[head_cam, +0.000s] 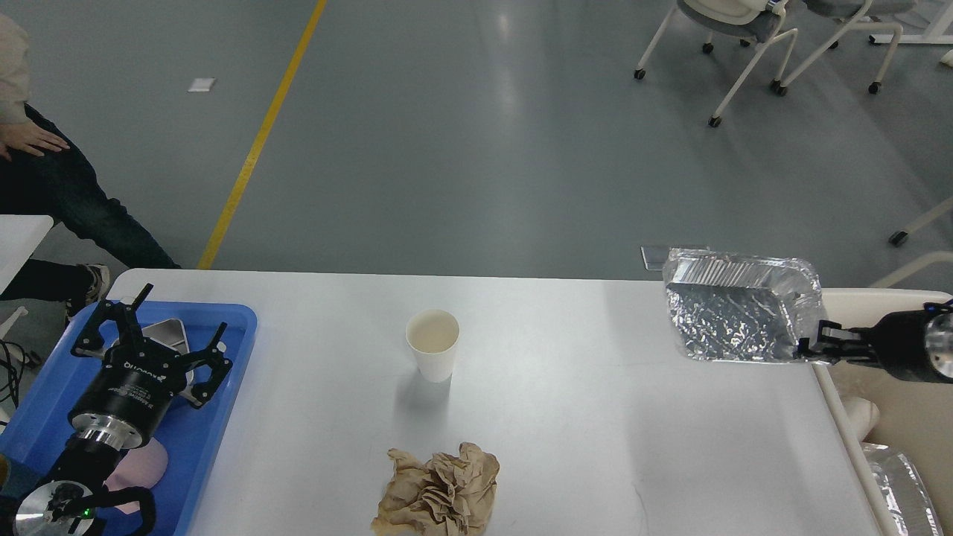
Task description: Tidy desktop
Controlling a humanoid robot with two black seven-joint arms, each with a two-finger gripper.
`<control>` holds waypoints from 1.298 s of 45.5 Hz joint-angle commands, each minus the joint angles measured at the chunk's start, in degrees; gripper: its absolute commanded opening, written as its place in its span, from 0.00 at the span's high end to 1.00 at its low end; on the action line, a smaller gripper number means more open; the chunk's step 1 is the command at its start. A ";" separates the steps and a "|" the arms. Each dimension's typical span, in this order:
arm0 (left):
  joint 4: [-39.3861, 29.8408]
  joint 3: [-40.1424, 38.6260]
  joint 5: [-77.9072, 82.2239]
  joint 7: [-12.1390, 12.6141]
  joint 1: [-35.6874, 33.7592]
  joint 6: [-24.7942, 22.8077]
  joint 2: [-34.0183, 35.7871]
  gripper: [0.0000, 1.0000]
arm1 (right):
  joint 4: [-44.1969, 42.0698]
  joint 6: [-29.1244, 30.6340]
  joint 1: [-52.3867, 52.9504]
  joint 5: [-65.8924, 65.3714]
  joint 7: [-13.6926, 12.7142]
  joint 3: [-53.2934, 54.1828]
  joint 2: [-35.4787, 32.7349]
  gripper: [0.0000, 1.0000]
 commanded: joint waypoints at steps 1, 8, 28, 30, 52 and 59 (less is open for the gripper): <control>0.00 0.87 -0.01 0.00 -0.06 0.20 0.00 0.03 | 0.24 2.38 3.89 1.23 -0.01 -0.07 -2.03 1.00; 0.00 1.84 0.08 -0.17 -0.06 1.61 1.66 0.03 | 0.33 2.90 7.50 1.31 -1.76 -0.42 -0.28 1.00; 0.00 2.10 0.08 -0.26 -0.06 2.58 3.87 0.03 | -3.18 3.96 22.62 7.02 -21.71 -14.48 21.25 1.00; 0.00 2.10 0.17 -0.17 -0.06 2.67 3.87 0.03 | -4.32 3.96 23.41 7.55 -22.86 -15.80 23.36 1.00; -5.53 13.17 6.94 0.44 -4.01 8.20 18.52 0.03 | -5.82 3.96 23.94 9.58 -23.39 -18.88 26.97 1.00; -7.30 18.54 7.29 0.18 -8.23 9.08 39.26 0.03 | -5.82 3.96 23.76 9.49 -23.39 -18.97 27.06 1.00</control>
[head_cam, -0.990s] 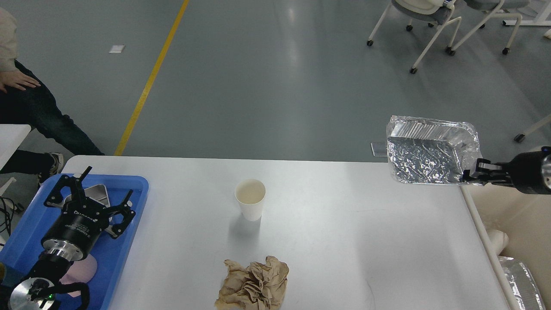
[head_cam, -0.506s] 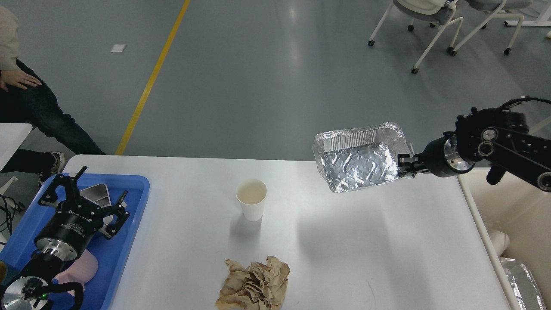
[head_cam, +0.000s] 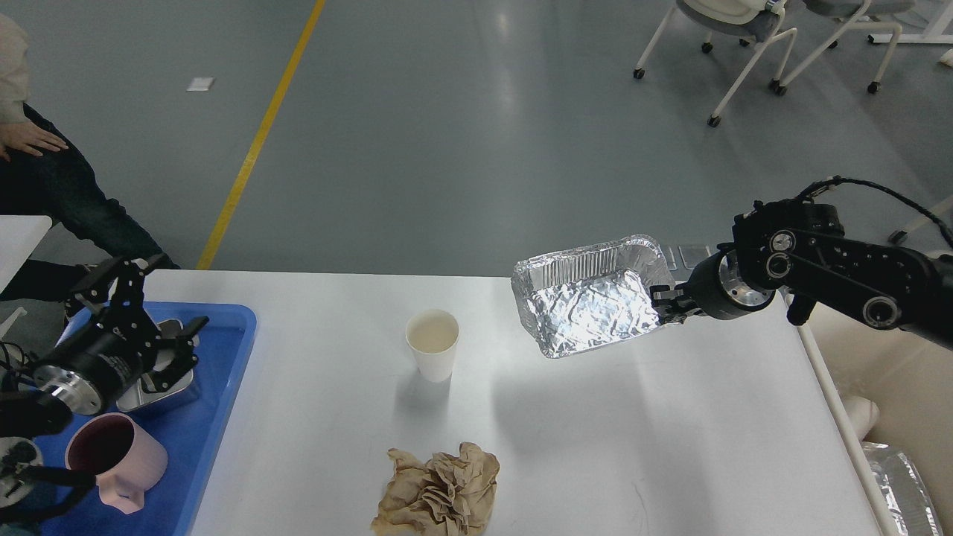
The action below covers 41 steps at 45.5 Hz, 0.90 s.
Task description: Tidy desktop
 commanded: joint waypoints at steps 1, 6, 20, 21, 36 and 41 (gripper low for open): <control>-1.06 3.87 0.37 -0.46 -2.84 0.30 16.47 0.03 | -0.05 0.00 -0.08 -0.09 0.01 0.08 0.15 1.00; -2.12 5.63 5.11 -1.34 -2.84 -0.23 27.47 0.03 | 0.04 -0.09 -0.08 -0.09 0.01 0.08 0.41 1.00; -5.72 17.31 24.28 -8.38 -1.52 -0.49 44.09 0.03 | 0.12 -0.09 -0.17 -0.09 0.01 0.08 0.06 1.00; -5.72 17.93 24.63 -8.38 -1.52 -0.49 44.62 0.03 | 0.12 -0.09 -0.17 -0.09 0.01 0.08 0.06 1.00; -8.97 19.52 26.13 -7.76 -1.52 -7.35 48.93 0.03 | 0.21 -0.26 -0.35 -0.09 0.01 0.08 -0.55 1.00; -9.06 19.69 27.18 -7.23 -1.26 -7.26 48.32 0.03 | 0.21 -0.26 -0.35 -0.09 0.01 0.08 -0.82 1.00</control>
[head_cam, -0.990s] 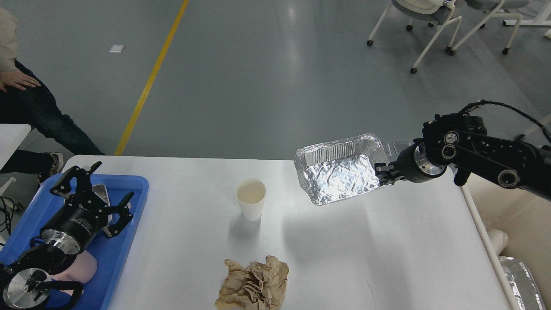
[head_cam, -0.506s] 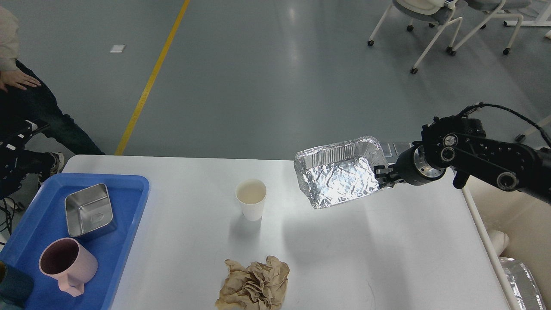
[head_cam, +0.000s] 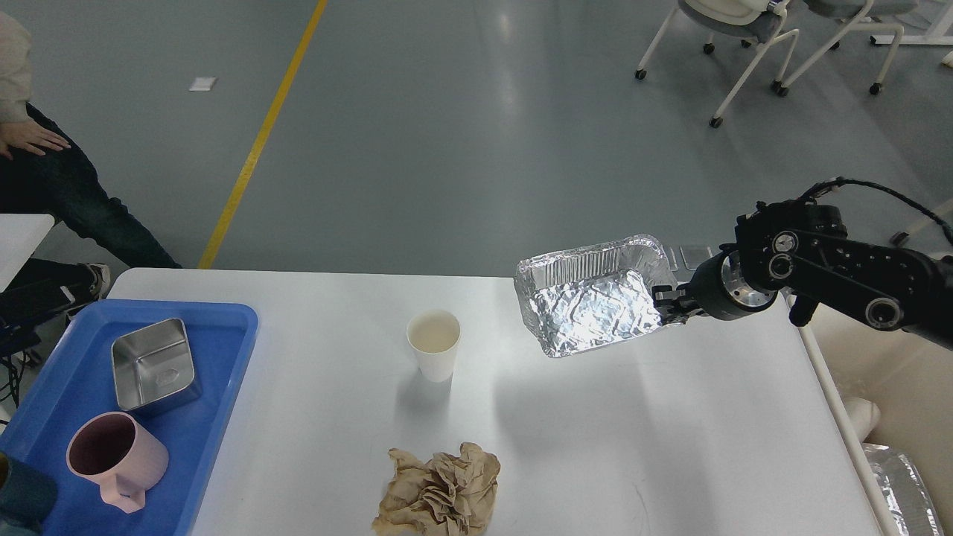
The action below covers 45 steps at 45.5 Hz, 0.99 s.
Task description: Tidy desktop
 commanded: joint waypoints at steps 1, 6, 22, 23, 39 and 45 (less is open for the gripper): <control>-0.24 0.19 1.54 0.52 0.16 -0.04 -0.75 0.03 | 0.08 -0.11 -0.04 0.01 0.00 0.00 -0.48 1.00; 0.20 0.10 3.04 0.52 0.16 0.23 -1.27 0.03 | 0.09 -0.20 -0.30 0.01 0.00 0.00 -0.57 1.00; 7.31 0.89 21.14 19.31 -17.93 -5.82 -29.03 0.03 | 0.00 -0.55 -0.39 0.01 0.00 0.09 -0.22 1.00; 8.89 1.59 21.84 20.29 -19.86 -7.06 -31.40 0.03 | 0.00 -0.55 -0.39 0.01 0.00 0.09 -0.22 1.00; 26.48 20.66 26.42 19.59 -39.74 -8.56 -55.58 0.04 | -0.09 -0.73 -2.32 -0.17 0.00 0.53 -0.57 1.00; 30.52 22.86 30.72 19.59 -41.50 -8.56 -61.91 0.05 | 0.00 -0.82 -2.50 -0.08 0.09 0.62 -1.27 1.00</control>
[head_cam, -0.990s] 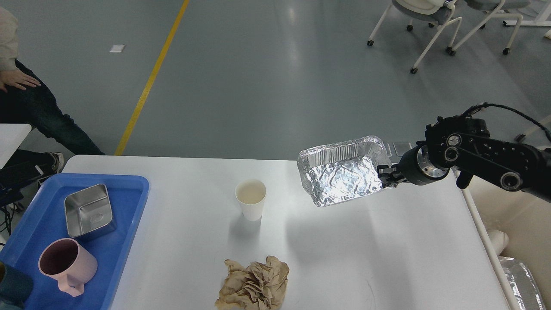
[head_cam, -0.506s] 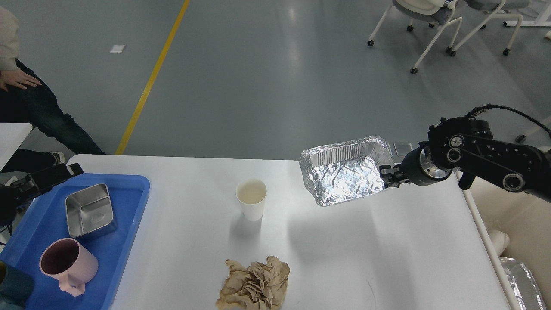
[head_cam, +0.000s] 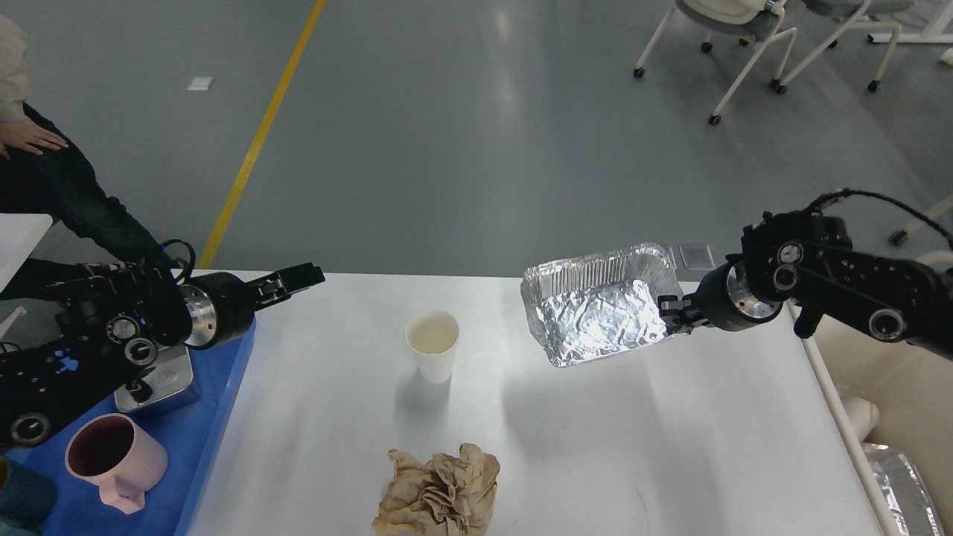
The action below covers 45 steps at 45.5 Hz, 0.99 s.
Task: Tidy desktop
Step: 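Grasp the white paper cup with the left gripper and lift it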
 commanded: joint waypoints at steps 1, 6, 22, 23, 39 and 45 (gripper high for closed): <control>4.01 2.17 4.11 -0.09 -1.66 0.00 -6.30 0.06 | 0.07 -0.10 -0.20 0.09 0.03 0.05 -0.69 1.00; 7.44 3.22 4.99 -0.17 -2.36 0.00 -9.56 0.08 | 0.07 -0.18 -0.38 0.18 0.03 0.14 -0.69 1.00; 16.32 7.97 4.91 0.00 -3.77 0.00 -15.80 0.31 | 0.16 -0.62 -0.29 0.18 0.03 1.02 -0.61 1.00; 16.93 7.97 4.90 0.00 -3.86 0.00 -16.24 0.34 | 0.16 -0.62 -0.29 0.18 0.03 1.10 -0.61 1.00; 20.72 8.93 4.99 -2.55 -3.95 -0.09 -20.81 0.72 | 0.16 -0.62 -0.20 0.18 0.12 1.19 -0.26 1.00; 21.33 11.66 4.82 -2.90 -4.83 -0.09 -20.99 0.93 | 0.16 -0.62 -0.11 0.18 0.12 1.54 -0.34 1.00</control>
